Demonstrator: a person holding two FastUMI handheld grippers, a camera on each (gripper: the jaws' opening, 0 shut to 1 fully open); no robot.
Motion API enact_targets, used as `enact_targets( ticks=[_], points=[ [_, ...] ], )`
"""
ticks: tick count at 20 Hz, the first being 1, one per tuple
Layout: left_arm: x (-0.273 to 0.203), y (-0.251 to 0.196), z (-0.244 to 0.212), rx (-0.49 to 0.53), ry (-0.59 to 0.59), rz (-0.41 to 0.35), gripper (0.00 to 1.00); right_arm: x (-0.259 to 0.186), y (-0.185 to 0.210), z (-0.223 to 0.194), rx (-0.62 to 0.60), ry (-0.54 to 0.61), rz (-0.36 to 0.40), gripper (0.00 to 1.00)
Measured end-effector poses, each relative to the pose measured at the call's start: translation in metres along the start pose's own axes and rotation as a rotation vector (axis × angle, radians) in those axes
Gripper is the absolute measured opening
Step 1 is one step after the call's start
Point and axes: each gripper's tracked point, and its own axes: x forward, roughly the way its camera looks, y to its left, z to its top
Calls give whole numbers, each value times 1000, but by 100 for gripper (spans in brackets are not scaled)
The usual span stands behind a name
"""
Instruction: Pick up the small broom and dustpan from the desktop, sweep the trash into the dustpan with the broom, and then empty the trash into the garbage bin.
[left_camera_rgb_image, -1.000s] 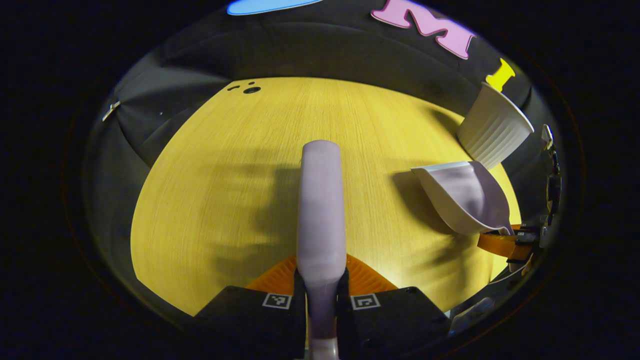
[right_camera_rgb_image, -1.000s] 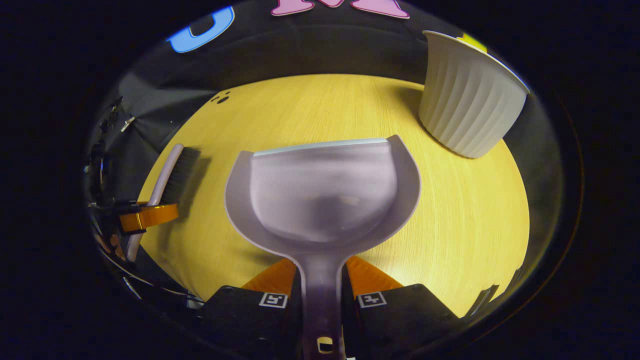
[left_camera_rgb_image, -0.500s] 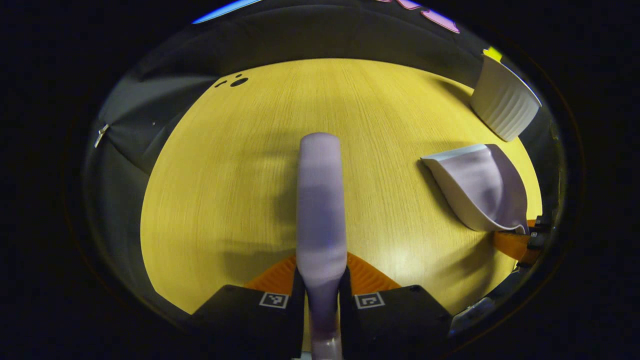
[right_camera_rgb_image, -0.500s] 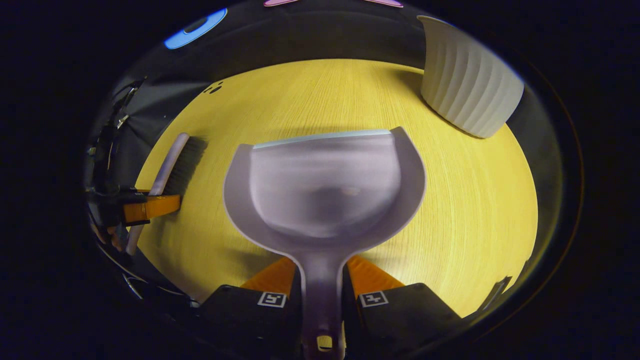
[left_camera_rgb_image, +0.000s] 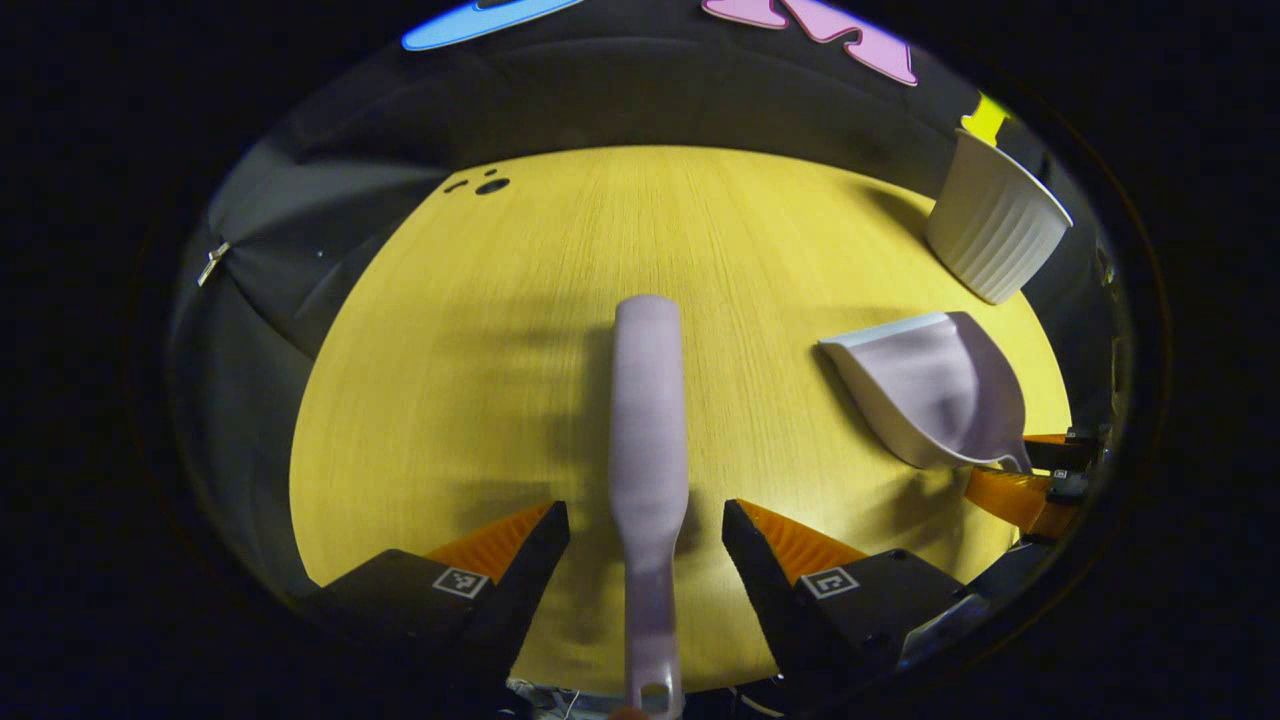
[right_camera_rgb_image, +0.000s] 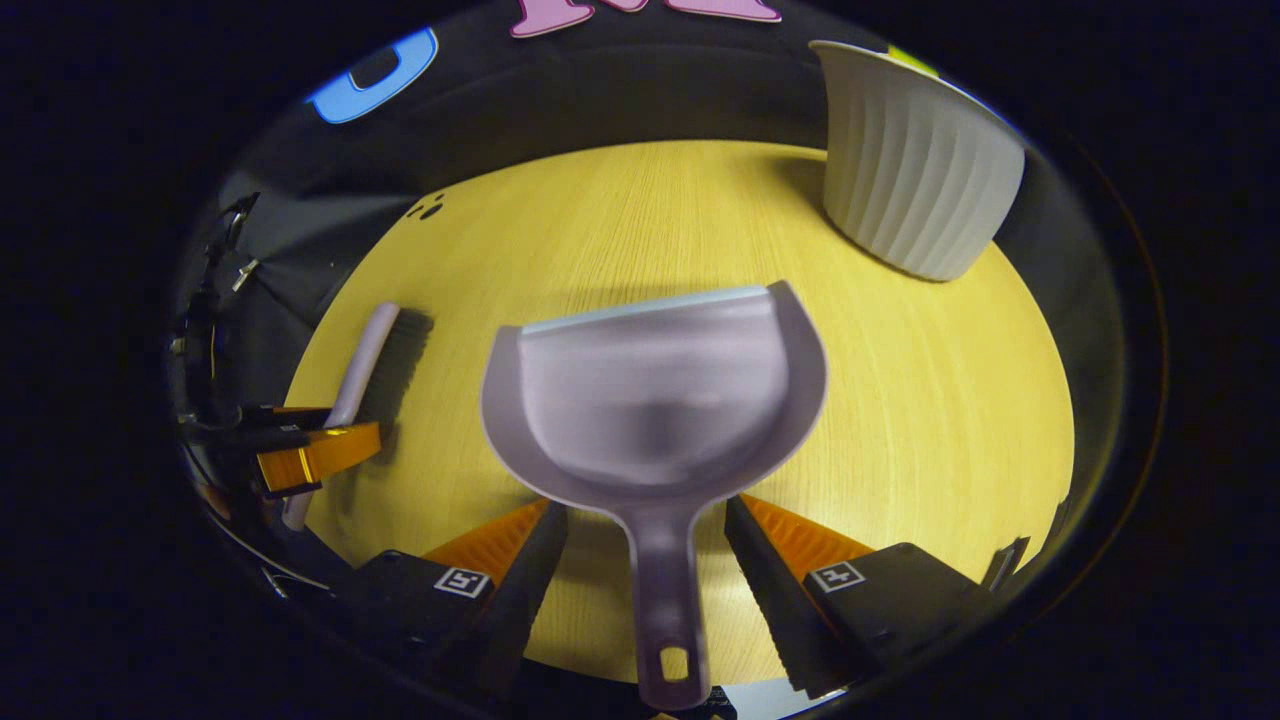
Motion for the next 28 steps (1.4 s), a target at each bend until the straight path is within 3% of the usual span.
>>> enact_targets(
  ticks=[7, 11, 14, 19, 28],
  points=[
    [-108, -4, 44, 43, -378, -25, 97, -91, 18, 48, -27, -294, -15, 99],
    [-177, -8, 47, 64, -591, -2, 97, -149, 42, 72, -27, -484, 20, 99],
    [-222, -20, 37, 43, -690, -32, 97, -193, 62, 74, -54, -603, 52, 99],
    [-253, -40, 7, 71, -735, -44, 97, -242, 65, 44, -147, -715, 27, 99],
    [-240, -91, -36, 54, -632, -188, 97, -236, 48, -10, -71, -607, -6, 99]
  ],
)
